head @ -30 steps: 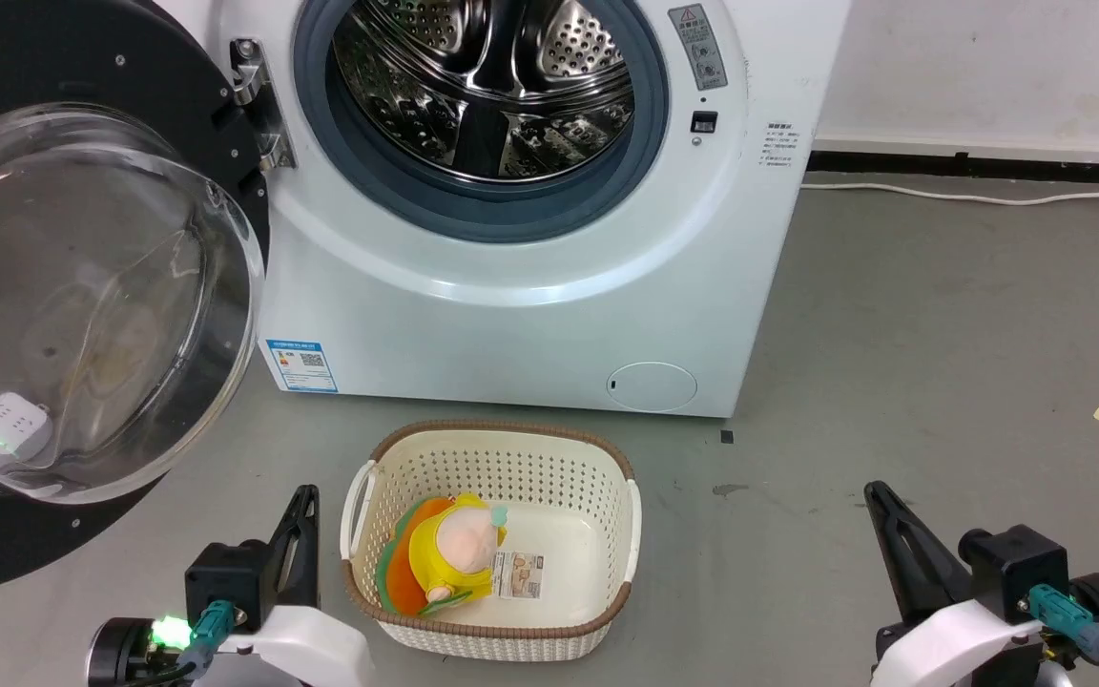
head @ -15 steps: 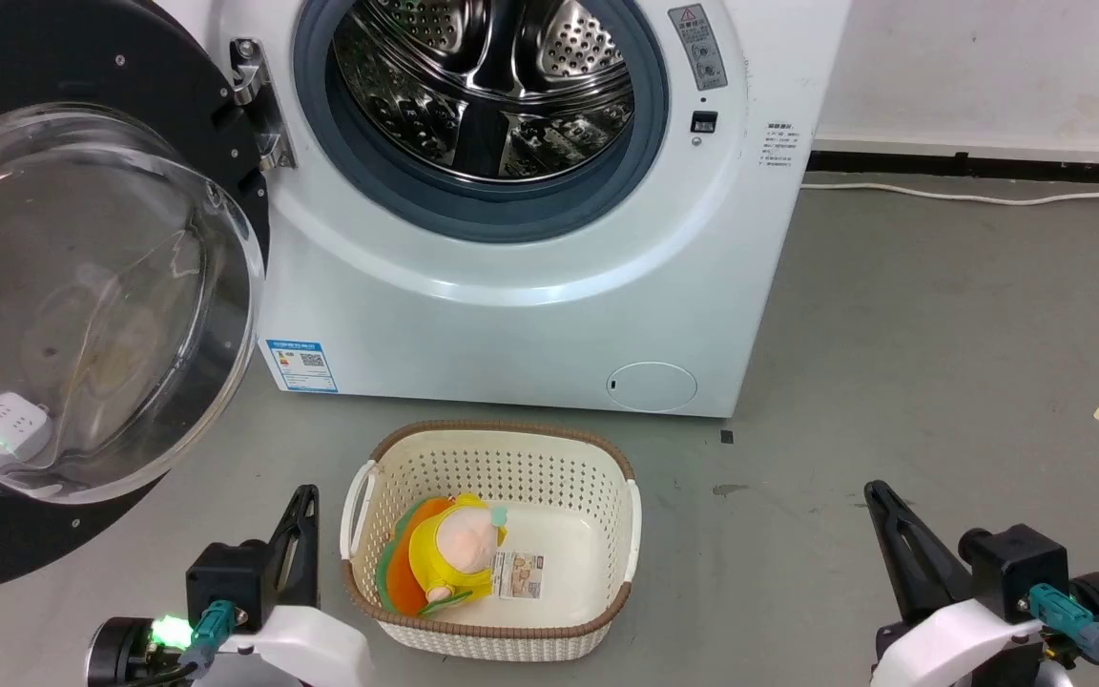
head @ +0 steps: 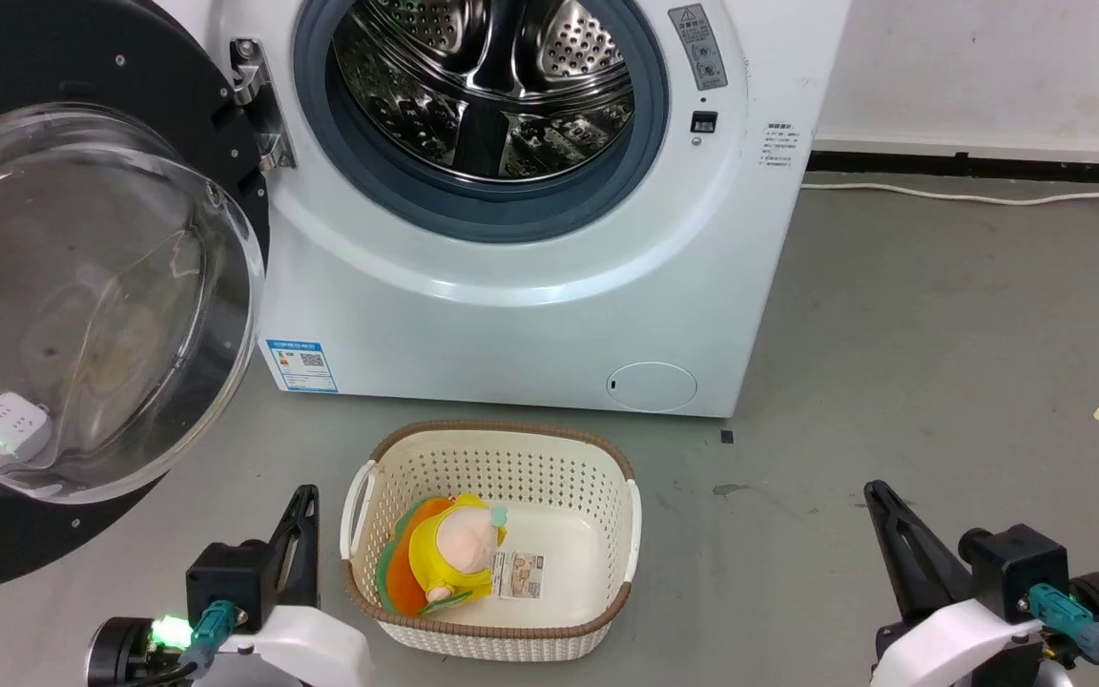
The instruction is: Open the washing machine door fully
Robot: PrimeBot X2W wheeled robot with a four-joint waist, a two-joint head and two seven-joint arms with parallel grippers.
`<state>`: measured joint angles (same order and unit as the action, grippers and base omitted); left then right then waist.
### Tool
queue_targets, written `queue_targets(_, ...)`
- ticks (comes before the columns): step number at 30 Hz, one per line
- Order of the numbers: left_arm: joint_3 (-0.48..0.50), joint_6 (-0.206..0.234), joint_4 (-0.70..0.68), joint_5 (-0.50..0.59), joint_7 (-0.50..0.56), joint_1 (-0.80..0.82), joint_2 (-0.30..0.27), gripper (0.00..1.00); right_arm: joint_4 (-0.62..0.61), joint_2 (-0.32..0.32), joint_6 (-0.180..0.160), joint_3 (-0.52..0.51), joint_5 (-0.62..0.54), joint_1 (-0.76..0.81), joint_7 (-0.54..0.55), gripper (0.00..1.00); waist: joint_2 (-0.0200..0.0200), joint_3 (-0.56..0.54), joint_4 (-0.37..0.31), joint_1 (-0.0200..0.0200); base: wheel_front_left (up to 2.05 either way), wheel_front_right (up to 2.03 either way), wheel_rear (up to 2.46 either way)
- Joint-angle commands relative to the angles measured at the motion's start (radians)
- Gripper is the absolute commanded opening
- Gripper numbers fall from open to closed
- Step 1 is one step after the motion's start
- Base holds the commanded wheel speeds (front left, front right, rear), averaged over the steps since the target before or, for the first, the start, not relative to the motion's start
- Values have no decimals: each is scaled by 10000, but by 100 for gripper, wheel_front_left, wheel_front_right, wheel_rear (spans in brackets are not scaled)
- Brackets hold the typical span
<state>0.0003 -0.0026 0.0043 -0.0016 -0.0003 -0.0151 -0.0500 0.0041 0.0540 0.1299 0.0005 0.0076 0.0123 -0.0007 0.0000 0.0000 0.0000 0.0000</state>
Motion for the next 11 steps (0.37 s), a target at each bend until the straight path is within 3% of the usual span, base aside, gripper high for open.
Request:
queue_targets(1, -3, 26, -43, 16, 3, 151, -3, 0, -41, -38, 8, -5, -76, -123, 7, 0, 0, 0, 0, 0, 0, 0, 0)
queue_targets(11, -3, 26, -43, 16, 3, 151, -3, 0, -41, -38, 8, -5, -76, -123, 7, 0, 0, 0, 0, 0, 0, 0, 0)
